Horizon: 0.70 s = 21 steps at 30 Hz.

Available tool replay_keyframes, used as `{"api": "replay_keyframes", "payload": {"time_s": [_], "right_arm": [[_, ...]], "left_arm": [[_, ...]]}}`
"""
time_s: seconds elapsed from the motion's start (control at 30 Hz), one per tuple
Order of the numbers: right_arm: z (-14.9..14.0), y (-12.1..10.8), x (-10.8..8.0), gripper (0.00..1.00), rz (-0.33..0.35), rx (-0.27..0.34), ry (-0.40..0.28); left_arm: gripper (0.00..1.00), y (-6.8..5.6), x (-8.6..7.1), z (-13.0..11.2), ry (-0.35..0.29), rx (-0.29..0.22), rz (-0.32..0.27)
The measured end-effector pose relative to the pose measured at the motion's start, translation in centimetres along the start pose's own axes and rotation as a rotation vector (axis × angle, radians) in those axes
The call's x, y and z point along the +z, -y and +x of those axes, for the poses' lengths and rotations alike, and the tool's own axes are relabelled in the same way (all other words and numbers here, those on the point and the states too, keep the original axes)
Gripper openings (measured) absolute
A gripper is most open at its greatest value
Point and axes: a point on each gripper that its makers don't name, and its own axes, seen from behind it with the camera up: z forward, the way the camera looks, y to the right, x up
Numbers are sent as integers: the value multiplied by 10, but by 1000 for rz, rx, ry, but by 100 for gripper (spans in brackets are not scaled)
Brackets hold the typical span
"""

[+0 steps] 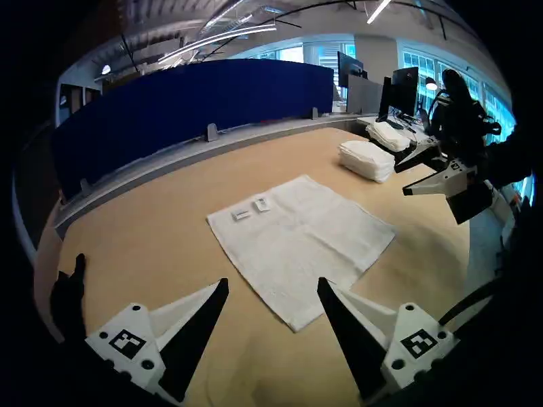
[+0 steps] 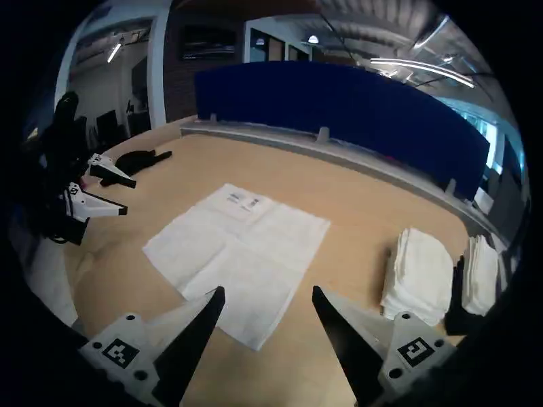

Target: Fold towel

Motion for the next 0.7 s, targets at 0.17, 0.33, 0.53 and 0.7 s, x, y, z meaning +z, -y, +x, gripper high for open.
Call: {"api": "replay_keyframes", "payload": {"time_s": [0.17, 0.33, 0.53, 0.7], "right_arm": [[-21, 3, 9, 100, 10, -6, 42], [-39, 5, 14, 100, 17, -3, 79], [-62, 9, 16, 100, 36, 10, 132], [-71, 13, 18, 100, 49, 20, 156]], "left_arm": [[97, -4, 11, -18, 40, -10, -18], [97, -10, 19, -33, 76, -12, -38], [97, -17, 26, -50, 122, -8, -60], [97, -21, 31, -59, 151, -8, -78]]}}
